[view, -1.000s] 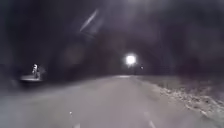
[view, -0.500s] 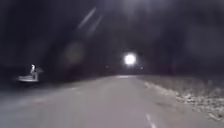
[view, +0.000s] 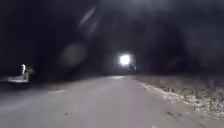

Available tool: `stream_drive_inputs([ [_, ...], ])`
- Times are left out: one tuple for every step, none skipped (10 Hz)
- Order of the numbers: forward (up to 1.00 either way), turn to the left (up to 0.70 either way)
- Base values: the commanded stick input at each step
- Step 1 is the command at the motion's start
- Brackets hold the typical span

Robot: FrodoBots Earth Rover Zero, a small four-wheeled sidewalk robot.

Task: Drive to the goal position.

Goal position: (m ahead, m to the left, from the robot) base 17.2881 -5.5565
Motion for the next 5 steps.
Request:
stream_drive_inputs([
  [1.00, 0.00],
  [1.00, 0.00],
  [1.00, 0.00],
  [1.00, 0.00],
  [1.00, 0.00],
])
